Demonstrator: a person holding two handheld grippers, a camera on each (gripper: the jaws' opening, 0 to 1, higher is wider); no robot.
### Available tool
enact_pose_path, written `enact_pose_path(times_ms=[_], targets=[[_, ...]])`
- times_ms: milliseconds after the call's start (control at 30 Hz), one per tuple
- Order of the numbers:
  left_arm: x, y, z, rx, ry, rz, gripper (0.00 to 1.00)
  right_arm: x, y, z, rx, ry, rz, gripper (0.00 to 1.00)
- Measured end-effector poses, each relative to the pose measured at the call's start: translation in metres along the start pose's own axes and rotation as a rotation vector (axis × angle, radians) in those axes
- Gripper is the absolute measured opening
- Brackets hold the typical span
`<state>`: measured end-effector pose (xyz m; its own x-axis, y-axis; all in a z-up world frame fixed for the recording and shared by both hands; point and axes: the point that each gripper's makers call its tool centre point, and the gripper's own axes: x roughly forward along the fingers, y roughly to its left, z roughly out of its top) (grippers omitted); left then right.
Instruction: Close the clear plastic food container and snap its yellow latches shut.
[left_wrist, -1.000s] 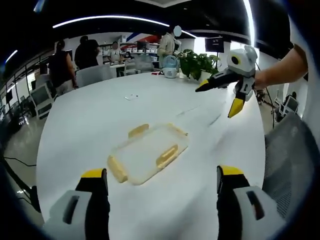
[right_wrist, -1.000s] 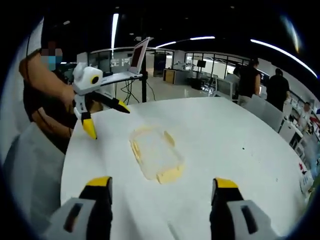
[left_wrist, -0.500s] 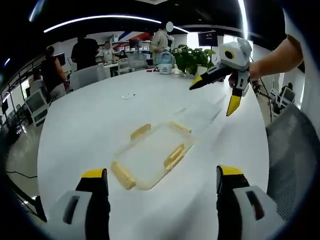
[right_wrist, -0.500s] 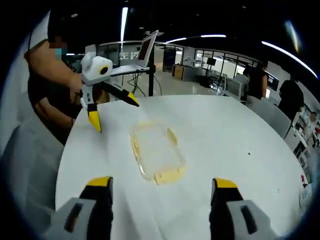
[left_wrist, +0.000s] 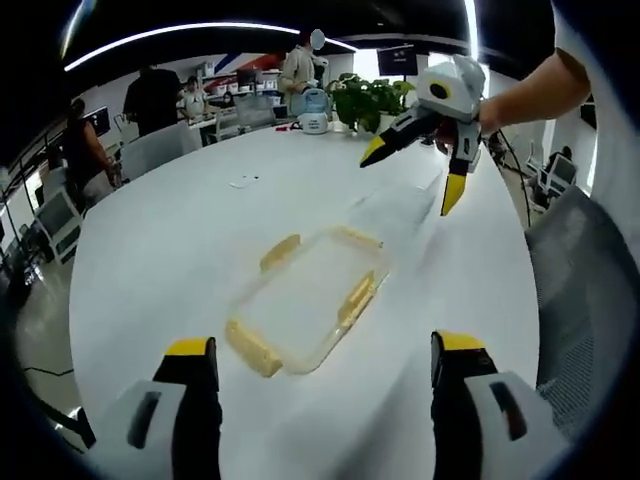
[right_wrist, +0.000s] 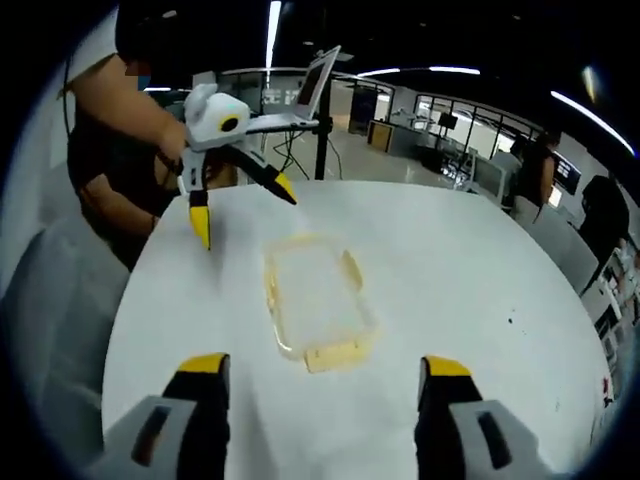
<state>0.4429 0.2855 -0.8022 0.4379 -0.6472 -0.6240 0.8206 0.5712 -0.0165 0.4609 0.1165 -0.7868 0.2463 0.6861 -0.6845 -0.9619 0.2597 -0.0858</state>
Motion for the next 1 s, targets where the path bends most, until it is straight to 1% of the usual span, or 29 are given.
enact_pose_path(times_ms=[100,267,433,600,667,833,933,1000], targets=[[0.002,0.002,-0.002,0.008,0.011,-0.01,0.86,0.002,-0.001,-0.002,-0.005,0.013,0.013,0.71],[0.006,0.007,-0.003,0.012,0.025,-0.025,0.85,0.007,-0.001,-0.003,-0.026,0.027,0.031,0.71],[0.011,0.009,-0.008,0.066,0.063,-0.05,0.84,0.012,-0.003,-0.002,-0.033,0.037,0.047,0.71],[0.014,0.017,-0.008,0.081,0.074,-0.063,0.84,0.019,-0.001,-0.003,-0.052,0.059,0.065,0.71],[0.015,0.019,-0.008,0.109,0.086,-0.072,0.83,0.021,0.0,-0.004,-0.066,0.069,0.077,0.7],[0.017,0.025,-0.008,0.134,0.101,-0.085,0.83,0.026,-0.001,-0.005,-0.086,0.09,0.101,0.7],[0.018,0.026,-0.01,0.154,0.117,-0.102,0.83,0.029,-0.002,-0.004,-0.102,0.096,0.109,0.7],[0.018,0.028,-0.011,0.179,0.131,-0.107,0.83,0.032,-0.001,-0.004,-0.096,0.099,0.118,0.7]])
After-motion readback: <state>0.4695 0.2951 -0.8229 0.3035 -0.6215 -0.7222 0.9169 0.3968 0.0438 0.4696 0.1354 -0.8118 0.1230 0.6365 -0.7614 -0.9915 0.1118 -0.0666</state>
